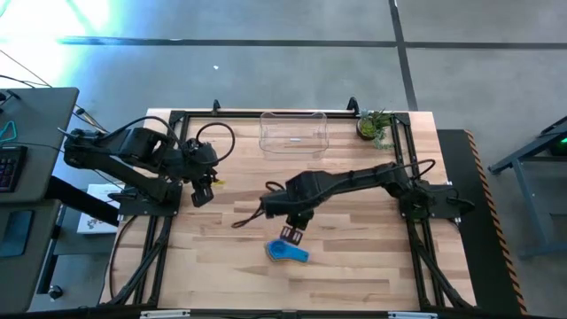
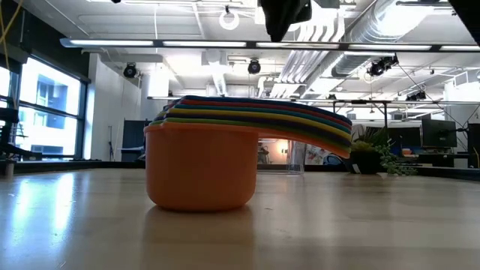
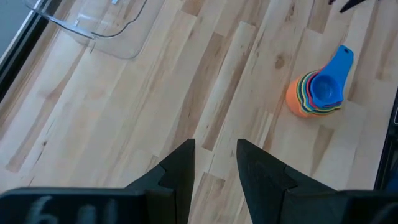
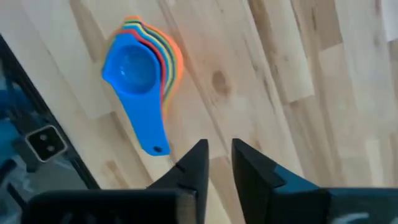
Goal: Nest measuring cups in basket
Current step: Put the nest measuring cups into the transparent bin
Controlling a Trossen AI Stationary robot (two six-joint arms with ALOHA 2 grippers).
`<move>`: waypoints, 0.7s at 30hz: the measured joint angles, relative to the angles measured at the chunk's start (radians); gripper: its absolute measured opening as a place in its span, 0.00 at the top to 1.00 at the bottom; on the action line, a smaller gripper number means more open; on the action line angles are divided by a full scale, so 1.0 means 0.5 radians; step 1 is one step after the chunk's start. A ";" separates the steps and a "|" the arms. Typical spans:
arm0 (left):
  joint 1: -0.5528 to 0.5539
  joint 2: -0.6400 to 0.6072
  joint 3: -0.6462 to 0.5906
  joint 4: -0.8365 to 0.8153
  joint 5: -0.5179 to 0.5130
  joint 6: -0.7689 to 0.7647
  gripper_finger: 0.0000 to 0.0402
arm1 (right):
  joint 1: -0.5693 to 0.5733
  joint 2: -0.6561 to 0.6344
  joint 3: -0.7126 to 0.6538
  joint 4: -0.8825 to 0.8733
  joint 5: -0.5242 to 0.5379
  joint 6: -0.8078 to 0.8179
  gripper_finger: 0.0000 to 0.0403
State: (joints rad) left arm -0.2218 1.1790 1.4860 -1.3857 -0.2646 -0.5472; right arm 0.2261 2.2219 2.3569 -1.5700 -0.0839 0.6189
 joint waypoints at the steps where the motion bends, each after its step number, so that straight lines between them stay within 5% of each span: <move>1: 0.000 0.000 0.000 0.000 -0.004 0.000 0.73 | -0.021 0.000 0.000 -0.007 -0.004 -0.043 0.82; 12: 0.000 0.001 0.000 -0.001 -0.014 -0.068 0.73 | -0.266 -0.035 -0.004 -0.003 -0.150 -0.568 0.55; 21: 0.000 0.001 0.000 -0.002 -0.015 -0.128 0.72 | -0.425 -0.238 -0.004 -0.002 -0.187 -0.904 0.51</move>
State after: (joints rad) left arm -0.2218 1.1793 1.4860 -1.3865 -0.2721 -0.6114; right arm 0.0134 2.1030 2.3549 -1.5712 -0.1775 0.1670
